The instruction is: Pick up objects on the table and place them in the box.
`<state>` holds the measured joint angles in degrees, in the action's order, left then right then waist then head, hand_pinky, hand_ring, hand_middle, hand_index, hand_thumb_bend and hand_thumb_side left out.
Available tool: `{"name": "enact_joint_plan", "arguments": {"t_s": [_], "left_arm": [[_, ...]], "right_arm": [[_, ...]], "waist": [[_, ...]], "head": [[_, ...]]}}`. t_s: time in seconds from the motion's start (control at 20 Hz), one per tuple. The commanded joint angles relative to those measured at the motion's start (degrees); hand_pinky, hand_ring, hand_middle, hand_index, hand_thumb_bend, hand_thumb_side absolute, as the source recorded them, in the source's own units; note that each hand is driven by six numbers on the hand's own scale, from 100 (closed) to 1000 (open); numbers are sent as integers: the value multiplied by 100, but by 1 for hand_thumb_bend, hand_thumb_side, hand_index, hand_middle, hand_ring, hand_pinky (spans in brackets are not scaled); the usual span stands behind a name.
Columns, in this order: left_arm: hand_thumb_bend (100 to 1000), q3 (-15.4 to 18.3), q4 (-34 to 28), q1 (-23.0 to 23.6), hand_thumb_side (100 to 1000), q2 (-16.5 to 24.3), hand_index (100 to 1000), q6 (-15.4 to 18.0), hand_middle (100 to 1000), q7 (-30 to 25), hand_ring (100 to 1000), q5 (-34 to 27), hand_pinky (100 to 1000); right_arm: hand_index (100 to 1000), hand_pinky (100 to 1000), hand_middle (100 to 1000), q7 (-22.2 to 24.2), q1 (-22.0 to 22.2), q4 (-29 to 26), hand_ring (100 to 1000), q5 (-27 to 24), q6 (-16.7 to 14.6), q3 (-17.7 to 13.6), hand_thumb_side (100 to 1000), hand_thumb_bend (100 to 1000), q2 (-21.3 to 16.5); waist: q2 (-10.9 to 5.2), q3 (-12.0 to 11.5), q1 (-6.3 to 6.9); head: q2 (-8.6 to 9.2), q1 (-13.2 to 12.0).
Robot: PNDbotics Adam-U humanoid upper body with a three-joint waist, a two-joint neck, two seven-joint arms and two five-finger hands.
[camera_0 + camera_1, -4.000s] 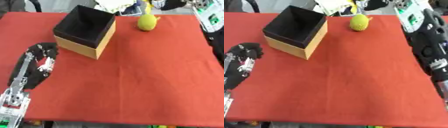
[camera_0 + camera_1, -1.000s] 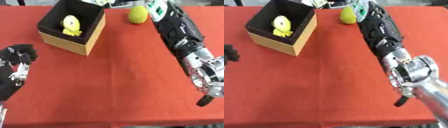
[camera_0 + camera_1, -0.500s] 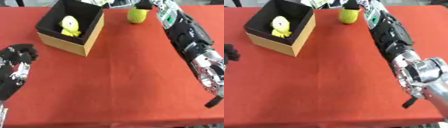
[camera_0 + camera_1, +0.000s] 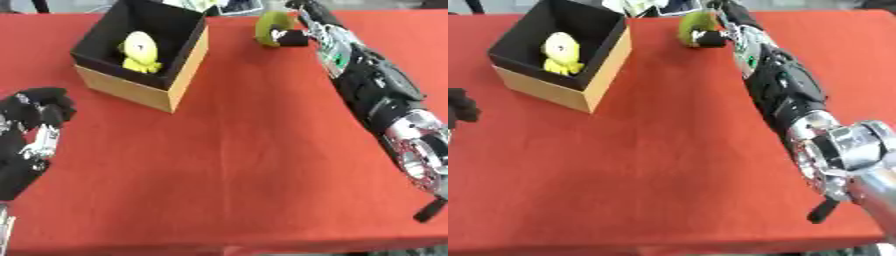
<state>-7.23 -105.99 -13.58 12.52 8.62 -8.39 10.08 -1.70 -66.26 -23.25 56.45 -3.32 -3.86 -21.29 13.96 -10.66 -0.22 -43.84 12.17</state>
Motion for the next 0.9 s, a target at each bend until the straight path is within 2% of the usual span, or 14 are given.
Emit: {"name": "enact_joint_plan", "arguments": {"t_s": [0.05, 0.15, 0.25, 0.3, 0.35, 0.45, 0.6, 0.8, 0.85, 0.9], "left_arm": [[100, 50, -101, -42, 600, 105, 766, 3, 603, 15, 633, 20, 642], [100, 49, -100, -40, 601, 102, 766, 2, 602, 13, 633, 21, 642], [100, 50, -99, -40, 601, 100, 766, 2, 602, 13, 632, 23, 642], [100, 51, -99, -40, 602, 98, 766, 2, 602, 14, 632, 23, 642], [100, 51, -97, -38, 602, 98, 766, 1, 602, 14, 632, 24, 642], [100, 50, -92, -36, 603, 95, 766, 0, 602, 14, 632, 27, 642], [100, 54, -90, -37, 603, 94, 766, 0, 602, 19, 632, 26, 642], [100, 51, -84, -28, 603, 94, 766, 0, 601, 16, 632, 27, 642], [100, 50, -82, -26, 597, 94, 766, -1, 601, 16, 631, 26, 642], [100, 48, -80, -21, 604, 95, 766, -1, 601, 14, 631, 25, 642]], "right_arm": [[905, 794, 864, 100, -86, 0, 891, 98, -23, 6, 525, 155, -26], [855, 784, 804, 167, -78, -8, 868, 126, -67, 17, 440, 136, 3], [792, 771, 750, 150, -68, -69, 844, 159, -137, 21, 313, 110, 30], [722, 759, 701, 109, -67, -114, 821, 177, -177, 23, 131, 100, 44], [685, 755, 691, 54, -68, -172, 815, 198, -223, 29, 100, 100, 59], [565, 740, 662, -93, -74, -303, 796, 264, -309, 39, 100, 100, 82], [464, 725, 637, -371, -105, -635, 782, 255, -519, 62, 100, 100, 130], [434, 718, 627, -531, -191, -1208, 775, 133, -861, 182, 100, 100, 193], [426, 718, 625, -522, -215, -1357, 774, 79, -940, 226, 390, 100, 208], [424, 718, 625, -500, -249, -1517, 774, 18, -1034, 282, 100, 100, 226]], "waist": [[-88, -10, 22], [-85, -7, 26], [-82, -2, 31], [-81, 1, 32], [-79, 7, 33], [-77, 16, 34], [-77, 34, 34], [-93, 56, 30], [-99, 57, 26], [-107, 56, 21]], "head": [[-27, 16], [-27, 18], [-27, 20], [-27, 22], [-27, 25], [-27, 27], [-27, 26], [-27, 34], [-27, 34], [-27, 31]]}}
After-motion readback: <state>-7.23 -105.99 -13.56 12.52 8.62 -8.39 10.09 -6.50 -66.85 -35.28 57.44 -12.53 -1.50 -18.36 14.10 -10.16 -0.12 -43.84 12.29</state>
